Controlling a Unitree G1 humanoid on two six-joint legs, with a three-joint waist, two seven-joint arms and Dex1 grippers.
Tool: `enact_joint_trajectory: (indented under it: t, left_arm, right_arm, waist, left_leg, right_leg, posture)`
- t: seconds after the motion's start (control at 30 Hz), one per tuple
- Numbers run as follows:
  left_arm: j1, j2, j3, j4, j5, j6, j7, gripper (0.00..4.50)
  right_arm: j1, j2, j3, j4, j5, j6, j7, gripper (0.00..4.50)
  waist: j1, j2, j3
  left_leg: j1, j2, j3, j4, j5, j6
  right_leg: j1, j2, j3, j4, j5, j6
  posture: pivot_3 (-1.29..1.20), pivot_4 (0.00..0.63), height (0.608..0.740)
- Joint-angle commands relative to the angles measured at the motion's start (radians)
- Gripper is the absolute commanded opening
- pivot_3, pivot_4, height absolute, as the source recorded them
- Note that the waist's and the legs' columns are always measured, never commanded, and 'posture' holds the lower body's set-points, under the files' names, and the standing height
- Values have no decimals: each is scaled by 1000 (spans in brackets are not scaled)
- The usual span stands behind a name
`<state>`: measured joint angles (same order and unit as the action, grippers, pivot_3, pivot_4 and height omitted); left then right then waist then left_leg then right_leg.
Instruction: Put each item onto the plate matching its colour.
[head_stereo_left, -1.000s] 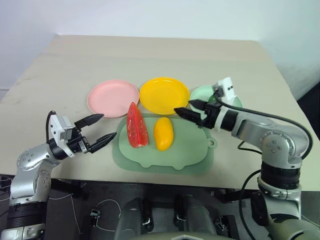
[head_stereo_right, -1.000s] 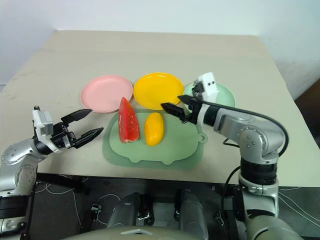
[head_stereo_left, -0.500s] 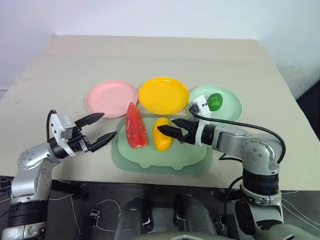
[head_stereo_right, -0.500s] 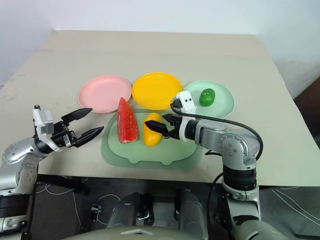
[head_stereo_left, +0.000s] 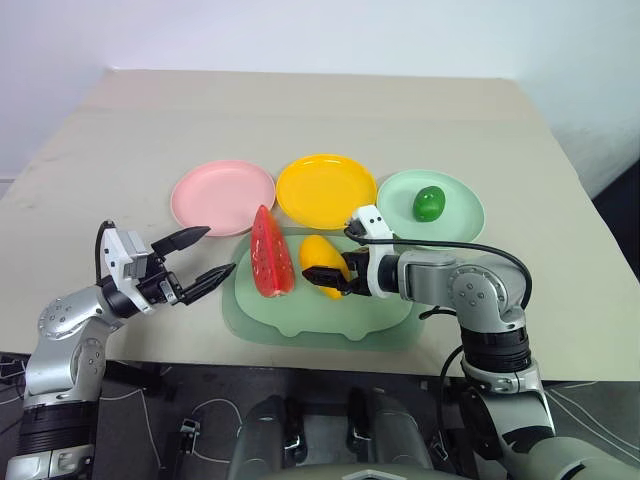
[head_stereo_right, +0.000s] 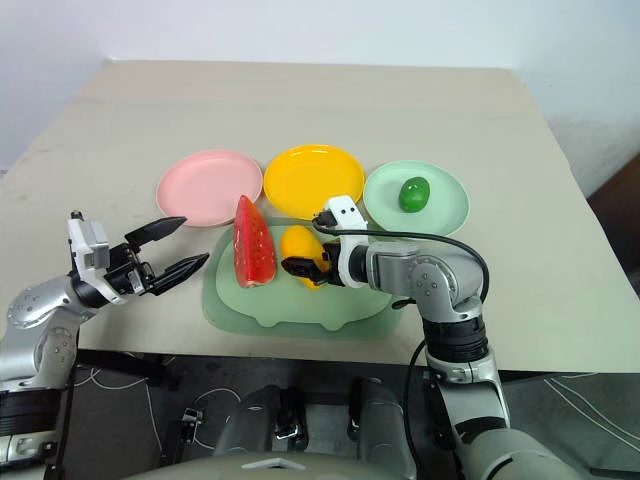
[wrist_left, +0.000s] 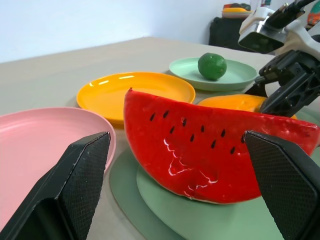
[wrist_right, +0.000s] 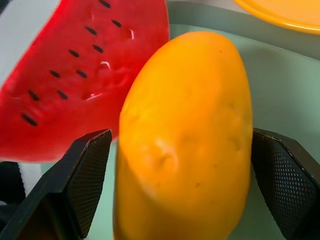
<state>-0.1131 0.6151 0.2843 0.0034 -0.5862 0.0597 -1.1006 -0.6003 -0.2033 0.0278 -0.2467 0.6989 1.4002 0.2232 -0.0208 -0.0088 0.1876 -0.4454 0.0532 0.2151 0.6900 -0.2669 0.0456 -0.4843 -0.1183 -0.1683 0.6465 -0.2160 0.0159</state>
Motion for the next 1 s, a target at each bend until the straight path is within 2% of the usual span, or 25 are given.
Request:
enact_joint_trajectory:
  t: [0.03,0.07,0.1,0.27,0.37,0.5,0.77,1.0]
  left_arm:
    - [1,2,7,-19,4,-13,3,4500]
    - [2,2,8,-18,4,-13,2,4500]
    - [2,2,8,-19,3,-14,2,4500]
    - [4,3,13,-22,2,-15,5,4500]
    - [8,4,17,-27,0,-14,7,4500]
    - [14,5,22,-30,0,-17,8,4500]
    - [40,7,29,-62,-3,-15,25,4500]
    - [59,11,40,-82,-7,-13,37,4500]
  right_arm:
    - [-27,-26,14,-30,-20,-35,26,3639]
    - [-27,-37,24,-36,-26,-43,34,3293]
    - [-27,-46,26,-42,-30,-48,40,3152]
    - [-96,-115,-56,-79,17,-80,125,3150]
    - [-185,-136,-72,4,-24,-147,140,3150]
    - [-296,-149,-7,221,-140,-301,175,3150]
    - [-499,-33,102,796,-369,-664,264,3150]
    - [-607,62,85,1102,-465,-842,279,3150]
  waist:
    - [0,0,0]
    - [0,0,0]
    - [0,0,0]
    - [0,0,0]
    - [-4,0,0]
    - [-11,0,0]
    - [-31,0,0]
    - [-45,0,0]
  left_leg:
    - [0,0,0,0,0,0]
    - [0,0,0,-1,0,-1]
    - [0,0,0,-1,1,-1]
    - [-1,0,1,-1,1,-1]
    - [-1,0,1,-1,1,-1]
    - [-1,0,1,-2,1,-2]
    - [-1,0,3,-2,2,-2]
    - [-1,-1,4,-4,3,-3]
  right_leg:
    - [0,0,0,0,0,0]
    - [0,0,0,0,0,0]
    - [-1,0,0,0,0,0]
    - [-2,0,0,0,0,0]
    - [-3,0,1,0,1,2]
    - [-3,1,1,1,1,2]
    - [-4,1,1,3,2,3]
    - [-4,1,1,4,2,4]
  posture:
    - [0,150,696]
    - [0,150,696]
    - [0,150,696]
    - [0,150,696]
    - [0,150,696]
    - [0,150,696]
    - [0,150,696]
    - [0,150,696]
